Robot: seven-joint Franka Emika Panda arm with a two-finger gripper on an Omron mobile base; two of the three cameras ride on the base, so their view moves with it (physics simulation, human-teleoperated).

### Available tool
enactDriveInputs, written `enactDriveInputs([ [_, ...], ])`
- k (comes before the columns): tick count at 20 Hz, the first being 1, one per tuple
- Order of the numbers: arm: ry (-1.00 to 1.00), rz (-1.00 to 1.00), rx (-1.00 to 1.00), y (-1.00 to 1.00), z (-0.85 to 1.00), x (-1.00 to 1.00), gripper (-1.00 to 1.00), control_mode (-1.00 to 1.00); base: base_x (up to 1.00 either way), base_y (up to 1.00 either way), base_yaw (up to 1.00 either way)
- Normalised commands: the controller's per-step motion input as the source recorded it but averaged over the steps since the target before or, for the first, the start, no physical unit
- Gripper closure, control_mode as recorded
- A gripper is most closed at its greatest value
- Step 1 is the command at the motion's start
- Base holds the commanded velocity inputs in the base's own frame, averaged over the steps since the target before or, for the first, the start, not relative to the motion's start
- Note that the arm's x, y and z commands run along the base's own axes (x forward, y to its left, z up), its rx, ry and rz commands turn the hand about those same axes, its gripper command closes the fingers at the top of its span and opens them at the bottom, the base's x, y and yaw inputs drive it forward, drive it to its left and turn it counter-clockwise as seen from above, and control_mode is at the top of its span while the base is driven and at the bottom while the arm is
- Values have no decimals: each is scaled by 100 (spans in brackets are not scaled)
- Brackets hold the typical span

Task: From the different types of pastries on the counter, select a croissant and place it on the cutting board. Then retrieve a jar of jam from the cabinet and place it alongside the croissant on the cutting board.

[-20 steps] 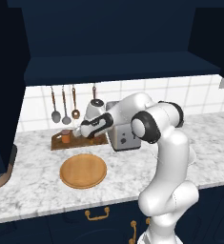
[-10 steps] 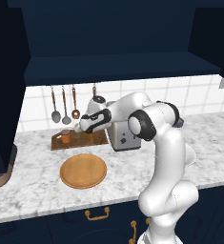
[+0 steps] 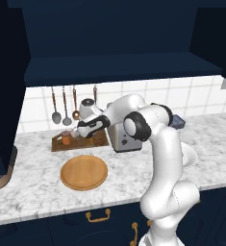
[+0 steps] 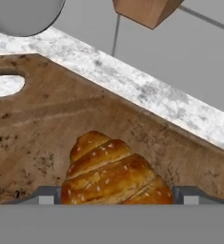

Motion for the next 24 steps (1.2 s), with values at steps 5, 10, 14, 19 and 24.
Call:
enactDriveInputs([
  [5, 0, 0, 0, 1, -33, 3, -100, -100, 0, 0, 0],
  [10, 0, 0, 0, 0, -9, 0, -100, -100, 0, 0, 0],
  [14, 1, 0, 3, -4, 31, 0, -100, -100, 0, 0, 0],
  [19, 0, 0, 5, -8, 43, -7, -100, -100, 0, 0, 0],
  [24, 2, -1, 8, -3, 33, -3, -100, -100, 0, 0, 0],
])
